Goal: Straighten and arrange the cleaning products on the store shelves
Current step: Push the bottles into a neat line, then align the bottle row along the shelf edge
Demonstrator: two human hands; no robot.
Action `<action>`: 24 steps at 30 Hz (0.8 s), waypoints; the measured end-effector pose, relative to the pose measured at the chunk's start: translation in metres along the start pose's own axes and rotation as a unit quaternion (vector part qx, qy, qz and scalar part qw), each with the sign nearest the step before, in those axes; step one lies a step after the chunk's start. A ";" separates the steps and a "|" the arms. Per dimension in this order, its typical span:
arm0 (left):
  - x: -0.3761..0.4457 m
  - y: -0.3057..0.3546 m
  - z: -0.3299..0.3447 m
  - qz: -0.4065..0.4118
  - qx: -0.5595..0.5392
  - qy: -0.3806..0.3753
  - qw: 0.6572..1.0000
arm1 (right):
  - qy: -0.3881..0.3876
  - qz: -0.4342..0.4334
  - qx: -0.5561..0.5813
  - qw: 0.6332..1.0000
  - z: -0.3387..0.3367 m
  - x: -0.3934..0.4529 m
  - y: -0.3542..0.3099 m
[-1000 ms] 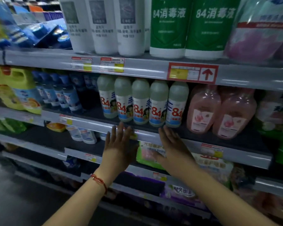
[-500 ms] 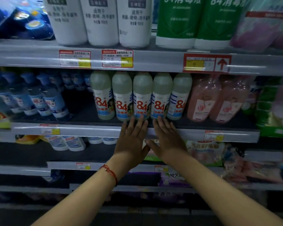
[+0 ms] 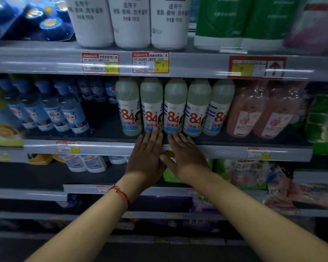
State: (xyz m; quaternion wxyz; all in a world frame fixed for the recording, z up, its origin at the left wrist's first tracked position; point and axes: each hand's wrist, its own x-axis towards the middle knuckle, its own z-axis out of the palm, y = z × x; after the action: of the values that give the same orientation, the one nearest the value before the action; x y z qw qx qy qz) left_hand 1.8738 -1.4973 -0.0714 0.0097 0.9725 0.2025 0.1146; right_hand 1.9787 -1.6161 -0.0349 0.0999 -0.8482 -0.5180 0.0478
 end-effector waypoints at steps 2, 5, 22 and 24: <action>-0.004 -0.003 -0.003 -0.004 -0.006 0.015 1.000 | 0.001 -0.006 0.007 1.000 -0.002 -0.001 -0.003; -0.016 -0.015 -0.004 -0.012 -0.011 0.050 0.999 | 0.018 -0.035 0.027 0.999 0.001 -0.003 -0.007; -0.025 -0.048 -0.027 -0.092 0.038 -0.077 0.992 | -0.034 -0.053 0.031 0.998 0.007 0.022 -0.046; -0.044 -0.054 -0.032 -0.100 0.043 -0.058 0.992 | -0.042 -0.068 0.051 0.995 0.004 0.016 -0.051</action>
State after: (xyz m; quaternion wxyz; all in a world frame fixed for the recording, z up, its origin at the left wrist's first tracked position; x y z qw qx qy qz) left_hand 1.8059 -1.4662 -0.0536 -0.0090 0.9518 0.3028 0.0475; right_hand 1.9412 -1.5785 -0.0270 0.1243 -0.8020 -0.5752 0.1027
